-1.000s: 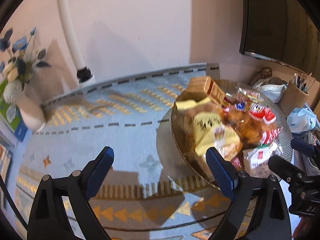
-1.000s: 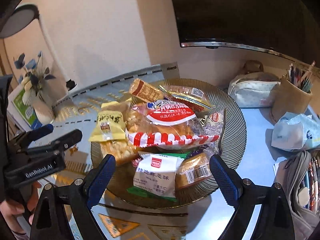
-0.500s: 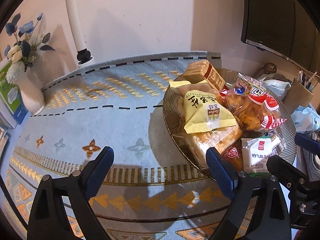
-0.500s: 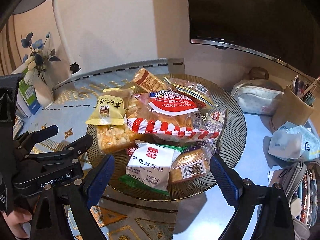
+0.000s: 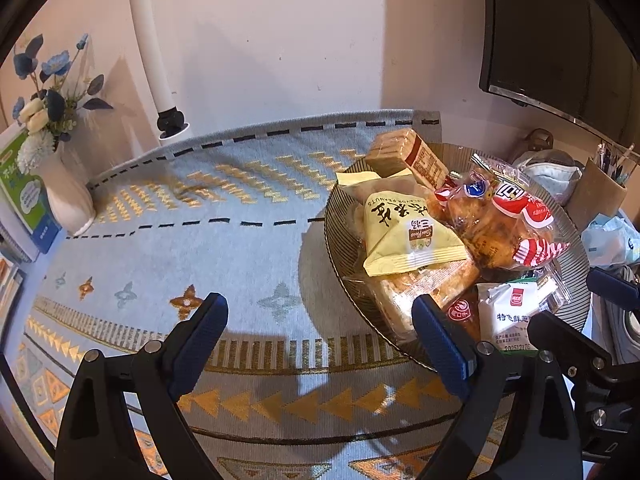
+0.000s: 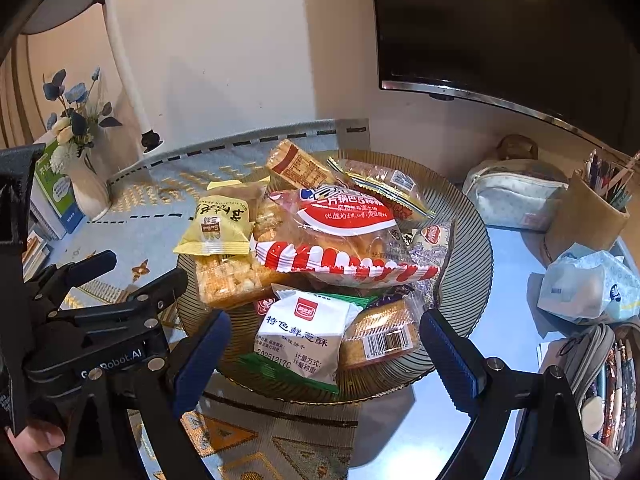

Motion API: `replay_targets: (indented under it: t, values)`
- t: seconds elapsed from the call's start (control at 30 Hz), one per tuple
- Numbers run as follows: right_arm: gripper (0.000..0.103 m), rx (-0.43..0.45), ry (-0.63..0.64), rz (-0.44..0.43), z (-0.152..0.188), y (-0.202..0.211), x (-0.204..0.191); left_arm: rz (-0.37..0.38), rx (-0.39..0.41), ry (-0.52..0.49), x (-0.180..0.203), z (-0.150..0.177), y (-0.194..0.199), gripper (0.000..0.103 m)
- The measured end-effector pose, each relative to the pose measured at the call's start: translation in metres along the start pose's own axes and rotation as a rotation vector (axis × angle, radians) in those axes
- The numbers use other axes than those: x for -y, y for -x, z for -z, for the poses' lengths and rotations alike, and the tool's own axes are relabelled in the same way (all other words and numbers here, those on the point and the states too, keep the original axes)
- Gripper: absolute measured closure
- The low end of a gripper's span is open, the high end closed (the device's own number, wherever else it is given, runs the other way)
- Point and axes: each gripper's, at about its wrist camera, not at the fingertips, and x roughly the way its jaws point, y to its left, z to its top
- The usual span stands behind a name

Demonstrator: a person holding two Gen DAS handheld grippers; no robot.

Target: Organize snacks

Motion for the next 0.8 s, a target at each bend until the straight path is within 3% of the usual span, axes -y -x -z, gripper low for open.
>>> replay_targets:
  t: [0.27,0.4,0.8]
  values:
    - [0.008,0.003,0.002,0.007,-0.0013,0.0015,-0.0032,0.011,-0.012,0.009,-0.0018,-0.0007,0.0,0.01]
    - [0.008,0.0,-0.003,0.013,-0.0004,0.0004,-0.0017,0.004,-0.008,0.008,-0.0023,-0.0004,-0.0009,0.002]
    - [0.008,-0.004,-0.018,0.013,0.0001,-0.0007,0.0009,-0.006,-0.004,-0.001,0.0022,0.0007,0.0003,0.002]
